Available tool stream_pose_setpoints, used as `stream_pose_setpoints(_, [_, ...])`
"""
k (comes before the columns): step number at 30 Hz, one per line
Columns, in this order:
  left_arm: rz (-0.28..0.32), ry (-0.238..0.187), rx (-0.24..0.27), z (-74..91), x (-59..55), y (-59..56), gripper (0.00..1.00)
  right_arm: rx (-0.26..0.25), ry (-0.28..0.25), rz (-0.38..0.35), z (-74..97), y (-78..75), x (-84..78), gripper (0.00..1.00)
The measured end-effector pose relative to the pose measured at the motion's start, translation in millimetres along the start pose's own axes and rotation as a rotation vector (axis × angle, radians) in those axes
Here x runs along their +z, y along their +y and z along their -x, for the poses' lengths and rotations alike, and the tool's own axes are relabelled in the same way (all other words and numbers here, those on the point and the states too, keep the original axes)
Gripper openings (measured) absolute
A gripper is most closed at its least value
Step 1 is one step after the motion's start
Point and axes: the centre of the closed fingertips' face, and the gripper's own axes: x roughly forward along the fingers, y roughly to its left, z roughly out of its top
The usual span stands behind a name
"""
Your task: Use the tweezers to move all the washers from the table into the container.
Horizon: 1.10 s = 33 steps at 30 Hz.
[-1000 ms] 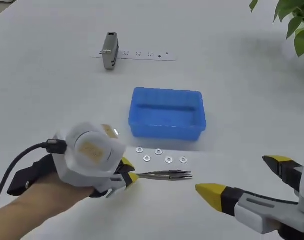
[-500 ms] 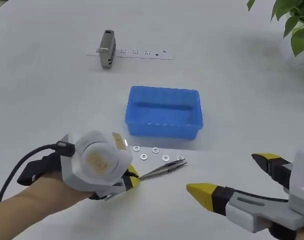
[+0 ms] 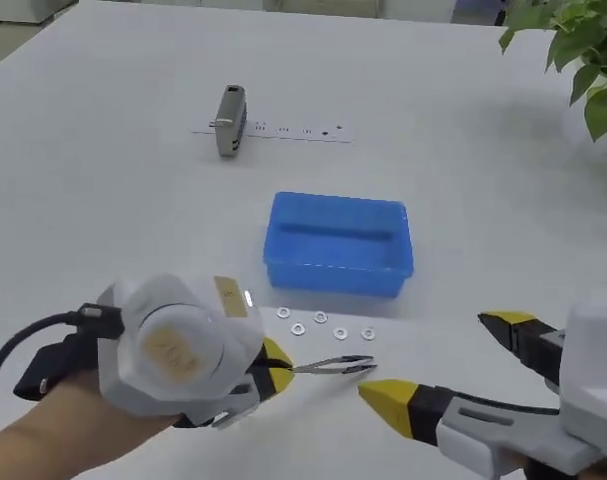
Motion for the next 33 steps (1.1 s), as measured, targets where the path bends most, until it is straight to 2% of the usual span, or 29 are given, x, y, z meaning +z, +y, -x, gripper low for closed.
stream_pose_setpoints(7, [0.010,-0.051,0.023,18.2,21.1,-2.4,0.00,0.061,0.016,0.050,-0.1,16.4,1.6,0.78])
stream_pose_setpoints(10, [0.011,-0.078,0.029,24.9,29.7,-2.9,0.00,0.109,0.045,0.067,-2.0,25.9,-0.6,0.75])
stream_pose_setpoints(12, [0.015,-0.087,0.027,29.0,33.5,-4.3,0.00,0.136,0.047,0.068,-2.9,31.3,0.8,0.72])
stream_pose_setpoints(13, [0.016,-0.092,0.026,30.6,35.0,-4.9,0.00,0.165,0.053,0.077,-3.1,36.1,1.6,0.70])
stream_pose_setpoints(16, [0.010,-0.103,0.022,37.6,40.3,-7.7,0.00,0.238,0.067,0.110,-4.2,49.0,5.3,0.62])
stream_pose_setpoints(17, [0.001,-0.105,0.022,41.0,42.6,-8.7,0.00,0.280,0.078,0.137,-4.2,55.3,6.9,0.57])
stream_pose_setpoints(20, [-0.027,-0.104,0.014,50.7,46.7,-10.5,0.00,0.318,0.079,0.217,-6.2,63.3,15.6,0.43])
stream_pose_setpoints(24, [-0.041,-0.124,-0.019,68.6,56.3,-13.8,0.00,0.436,0.078,0.279,-6.9,83.5,26.6,0.30])
stream_pose_setpoints(25, [-0.050,-0.131,-0.033,74.4,59.2,-14.9,0.00,0.453,0.079,0.301,-7.2,86.6,28.6,0.27])
stream_pose_setpoints(26, [-0.053,-0.135,-0.042,78.3,61.0,-15.6,0.00,0.493,0.084,0.335,-7.0,92.6,29.8,0.25])
stream_pose_setpoints(29, [-0.052,-0.140,-0.078,90.0,65.5,-18.0,0.00,0.570,0.083,0.363,-5.0,105.2,34.6,0.22])
stream_pose_setpoints(31, [-0.053,-0.148,-0.106,97.2,68.2,-20.9,0.00,0.583,0.090,0.422,-3.8,109.5,35.7,0.19])
stream_pose_setpoints(33, [-0.064,-0.150,-0.131,103.4,70.1,-24.3,0.00,0.583,0.063,0.463,-4.2,114.6,40.9,0.16])
